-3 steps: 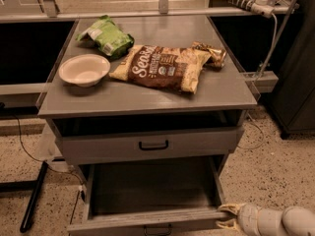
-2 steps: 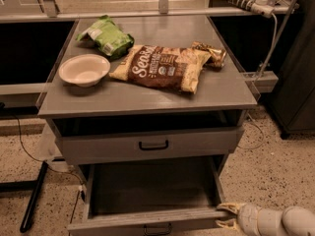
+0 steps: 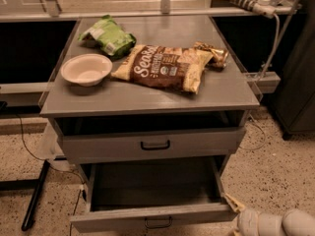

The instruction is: Open middle drawer

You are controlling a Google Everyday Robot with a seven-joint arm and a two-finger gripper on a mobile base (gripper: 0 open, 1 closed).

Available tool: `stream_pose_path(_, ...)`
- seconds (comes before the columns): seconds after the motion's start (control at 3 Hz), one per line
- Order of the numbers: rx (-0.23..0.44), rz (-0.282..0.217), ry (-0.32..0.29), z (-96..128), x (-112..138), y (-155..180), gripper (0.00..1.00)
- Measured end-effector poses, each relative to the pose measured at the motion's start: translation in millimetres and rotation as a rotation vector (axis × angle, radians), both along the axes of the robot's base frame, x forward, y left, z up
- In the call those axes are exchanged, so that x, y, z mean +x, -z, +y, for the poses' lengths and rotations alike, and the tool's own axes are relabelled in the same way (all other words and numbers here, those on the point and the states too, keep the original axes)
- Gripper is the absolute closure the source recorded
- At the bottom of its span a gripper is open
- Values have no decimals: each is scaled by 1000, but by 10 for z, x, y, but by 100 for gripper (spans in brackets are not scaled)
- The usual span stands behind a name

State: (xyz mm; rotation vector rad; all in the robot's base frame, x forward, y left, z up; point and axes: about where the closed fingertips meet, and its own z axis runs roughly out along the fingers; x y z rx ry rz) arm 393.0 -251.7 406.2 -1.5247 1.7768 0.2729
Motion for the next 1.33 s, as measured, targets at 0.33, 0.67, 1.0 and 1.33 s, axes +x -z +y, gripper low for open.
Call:
stream_pose_path(0.33,0,0,0,6,0,-12,38)
stream_pose_path(0.67,0,1,-1,6,-8,-55,61)
stream_pose_path(1.0,0,1,-1,6,-8,-118,84)
stream_pose_path(1.33,0,1,-1,2,-6,-177,100)
